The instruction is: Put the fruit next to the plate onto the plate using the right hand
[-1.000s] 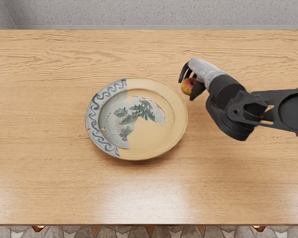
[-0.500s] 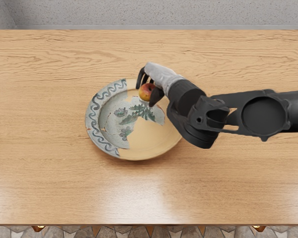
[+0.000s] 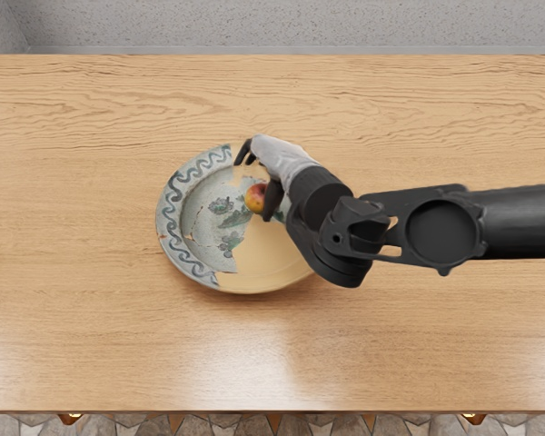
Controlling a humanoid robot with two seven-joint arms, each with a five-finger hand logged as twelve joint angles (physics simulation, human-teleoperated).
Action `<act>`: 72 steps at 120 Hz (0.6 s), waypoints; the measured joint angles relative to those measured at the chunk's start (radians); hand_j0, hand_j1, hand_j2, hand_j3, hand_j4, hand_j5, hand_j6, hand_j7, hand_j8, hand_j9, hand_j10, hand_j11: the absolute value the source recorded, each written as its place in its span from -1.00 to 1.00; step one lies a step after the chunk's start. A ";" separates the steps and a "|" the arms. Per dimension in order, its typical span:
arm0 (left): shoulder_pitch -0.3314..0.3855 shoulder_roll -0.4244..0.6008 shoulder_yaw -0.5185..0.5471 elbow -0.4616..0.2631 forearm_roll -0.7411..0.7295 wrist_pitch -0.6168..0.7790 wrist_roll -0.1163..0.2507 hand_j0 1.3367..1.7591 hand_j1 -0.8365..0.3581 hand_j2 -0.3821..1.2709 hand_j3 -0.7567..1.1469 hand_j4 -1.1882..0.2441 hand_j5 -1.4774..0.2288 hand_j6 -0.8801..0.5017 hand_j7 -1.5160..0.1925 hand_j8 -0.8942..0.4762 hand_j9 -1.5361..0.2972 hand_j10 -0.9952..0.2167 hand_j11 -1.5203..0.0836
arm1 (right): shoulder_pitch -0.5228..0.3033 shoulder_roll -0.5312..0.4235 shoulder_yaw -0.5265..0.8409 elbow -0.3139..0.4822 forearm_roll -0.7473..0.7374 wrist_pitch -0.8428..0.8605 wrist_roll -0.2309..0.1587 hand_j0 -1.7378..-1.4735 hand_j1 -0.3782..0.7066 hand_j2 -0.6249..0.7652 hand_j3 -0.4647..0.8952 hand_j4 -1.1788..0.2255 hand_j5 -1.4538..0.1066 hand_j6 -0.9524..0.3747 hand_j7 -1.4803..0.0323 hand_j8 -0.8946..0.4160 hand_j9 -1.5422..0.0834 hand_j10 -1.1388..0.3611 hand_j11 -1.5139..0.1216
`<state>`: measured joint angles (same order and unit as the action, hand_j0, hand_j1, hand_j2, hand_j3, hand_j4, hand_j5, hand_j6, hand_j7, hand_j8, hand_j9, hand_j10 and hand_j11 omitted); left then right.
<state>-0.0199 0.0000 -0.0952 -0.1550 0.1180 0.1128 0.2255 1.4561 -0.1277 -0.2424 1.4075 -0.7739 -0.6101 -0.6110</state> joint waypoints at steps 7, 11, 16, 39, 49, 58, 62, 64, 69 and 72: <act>0.000 0.000 0.000 0.000 0.000 0.000 0.000 0.52 0.96 -0.53 -0.21 0.64 0.71 0.26 0.76 0.29 0.66 0.62 0.88 | -0.001 0.001 0.002 -0.004 -0.004 0.000 0.000 -0.39 -0.45 0.06 -0.32 0.25 0.31 0.10 0.42 0.07 0.37 0.11 0.33; 0.000 0.000 0.000 0.000 0.000 0.000 0.000 0.52 0.96 -0.53 -0.21 0.64 0.71 0.26 0.76 0.29 0.66 0.62 0.88 | 0.000 0.004 0.003 -0.004 -0.006 -0.001 0.000 -0.39 -0.53 0.04 -0.32 0.31 0.40 0.15 0.50 0.12 0.45 0.18 0.41; 0.000 0.000 0.000 0.000 0.000 0.000 0.000 0.52 0.96 -0.53 -0.21 0.64 0.71 0.26 0.76 0.29 0.66 0.62 0.88 | 0.003 0.011 0.005 -0.004 -0.003 -0.001 0.000 -0.39 -0.60 0.01 -0.32 0.38 0.48 0.20 0.58 0.16 0.54 0.24 0.49; 0.000 0.000 0.000 0.000 0.000 0.000 0.000 0.52 0.96 -0.53 -0.21 0.64 0.71 0.26 0.76 0.29 0.66 0.62 0.88 | -0.061 0.039 0.182 0.000 0.097 0.029 0.000 -0.39 -0.81 -0.06 -0.32 0.56 0.71 0.34 0.81 0.28 0.76 0.41 0.71; 0.000 0.000 0.000 0.000 0.000 0.000 0.000 0.52 0.96 -0.53 -0.20 0.64 0.71 0.26 0.76 0.29 0.66 0.62 0.88 | -0.175 0.059 0.398 -0.002 0.145 0.155 0.000 -0.39 -0.86 -0.07 -0.32 0.60 0.76 0.37 0.86 0.31 0.80 0.45 0.76; 0.000 0.000 0.000 0.000 0.000 -0.001 0.000 0.52 0.96 -0.53 -0.20 0.64 0.71 0.26 0.76 0.29 0.66 0.62 0.88 | -0.298 0.083 0.635 -0.010 0.250 0.330 0.000 -0.40 -0.89 -0.08 -0.32 0.62 0.79 0.39 0.89 0.33 0.83 0.47 0.79; 0.000 0.000 0.000 0.000 0.000 -0.001 0.000 0.52 0.96 -0.53 -0.20 0.64 0.71 0.25 0.76 0.29 0.66 0.62 0.88 | -0.356 0.089 0.747 -0.024 0.322 0.432 0.000 -0.40 -0.89 -0.08 -0.32 0.63 0.81 0.40 0.90 0.33 0.84 0.48 0.80; 0.000 0.000 0.000 0.000 0.000 0.000 0.000 0.52 0.96 -0.53 -0.20 0.64 0.71 0.25 0.76 0.29 0.66 0.62 0.88 | -0.381 0.091 0.796 -0.033 0.364 0.485 0.000 -0.40 -0.90 -0.08 -0.32 0.64 0.81 0.40 0.90 0.34 0.85 0.48 0.80; 0.000 0.000 0.000 0.000 0.000 0.000 0.000 0.52 0.96 -0.53 -0.20 0.64 0.71 0.26 0.76 0.29 0.66 0.62 0.88 | -0.427 0.091 0.891 -0.069 0.469 0.608 0.000 -0.40 -0.91 -0.09 -0.32 0.64 0.82 0.41 0.91 0.34 0.86 0.49 0.81; 0.000 0.000 0.000 0.000 0.000 -0.001 0.000 0.52 0.96 -0.53 -0.20 0.64 0.71 0.26 0.76 0.29 0.66 0.62 0.88 | -0.446 0.091 0.934 -0.097 0.524 0.675 0.000 -0.40 -0.91 -0.09 -0.32 0.65 0.82 0.41 0.92 0.34 0.86 0.49 0.81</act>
<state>-0.0199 0.0000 -0.0952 -0.1549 0.1180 0.1122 0.2256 1.0105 -0.0367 0.6918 1.3106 -0.2500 0.0649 -0.6109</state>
